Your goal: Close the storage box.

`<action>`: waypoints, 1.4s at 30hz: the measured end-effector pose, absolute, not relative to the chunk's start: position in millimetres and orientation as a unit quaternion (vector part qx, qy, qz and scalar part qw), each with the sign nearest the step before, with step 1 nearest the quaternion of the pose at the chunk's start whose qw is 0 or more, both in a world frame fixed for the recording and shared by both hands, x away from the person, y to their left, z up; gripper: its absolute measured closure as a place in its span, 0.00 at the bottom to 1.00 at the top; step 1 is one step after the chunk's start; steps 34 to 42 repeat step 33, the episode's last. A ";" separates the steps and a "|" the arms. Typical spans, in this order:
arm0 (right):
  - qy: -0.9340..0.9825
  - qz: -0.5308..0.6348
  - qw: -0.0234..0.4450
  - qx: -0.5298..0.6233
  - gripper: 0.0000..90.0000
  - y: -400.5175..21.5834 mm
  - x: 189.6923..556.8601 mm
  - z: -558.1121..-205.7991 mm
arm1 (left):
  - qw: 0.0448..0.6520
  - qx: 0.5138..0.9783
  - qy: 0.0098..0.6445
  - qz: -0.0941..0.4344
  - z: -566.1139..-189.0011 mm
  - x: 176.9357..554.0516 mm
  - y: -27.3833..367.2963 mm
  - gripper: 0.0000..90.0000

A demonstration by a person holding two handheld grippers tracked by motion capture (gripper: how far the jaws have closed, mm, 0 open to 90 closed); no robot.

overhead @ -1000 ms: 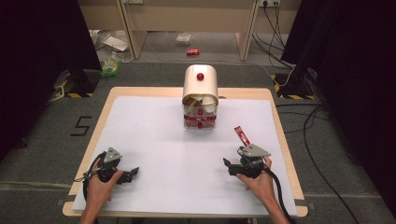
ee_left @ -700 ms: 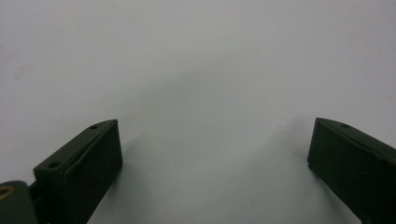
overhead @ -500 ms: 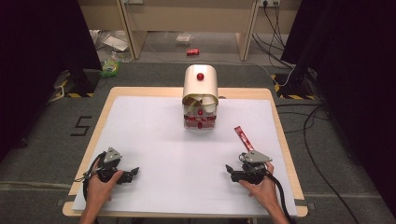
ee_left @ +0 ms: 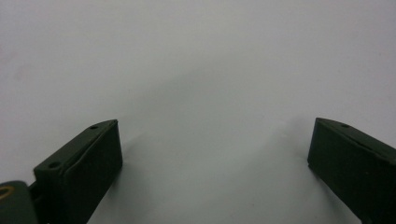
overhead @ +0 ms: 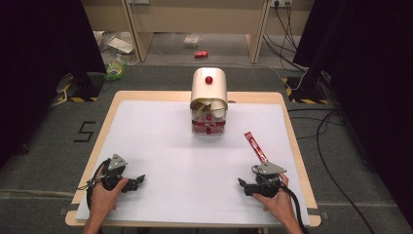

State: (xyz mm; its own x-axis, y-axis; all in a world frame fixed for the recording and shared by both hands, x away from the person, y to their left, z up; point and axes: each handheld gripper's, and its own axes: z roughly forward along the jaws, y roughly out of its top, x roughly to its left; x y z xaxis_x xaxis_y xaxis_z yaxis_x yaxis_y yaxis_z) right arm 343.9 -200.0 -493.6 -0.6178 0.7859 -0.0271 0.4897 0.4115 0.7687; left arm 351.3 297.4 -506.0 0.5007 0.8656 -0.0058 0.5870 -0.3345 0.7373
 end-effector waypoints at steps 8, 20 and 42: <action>0.836 0.356 0.181 0.377 0.20 -200.6 340.2 -495.5 | 0.350 0.792 0.459 0.198 -506.0 351.3 297.4 0.03; 0.835 0.356 0.168 0.385 0.18 -201.7 342.7 -496.2 | 0.350 0.792 0.458 0.200 -506.0 351.1 297.2 0.03; 0.835 0.356 0.168 0.385 0.18 -201.7 342.7 -496.2 | 0.350 0.792 0.459 0.198 -506.1 351.2 297.3 0.03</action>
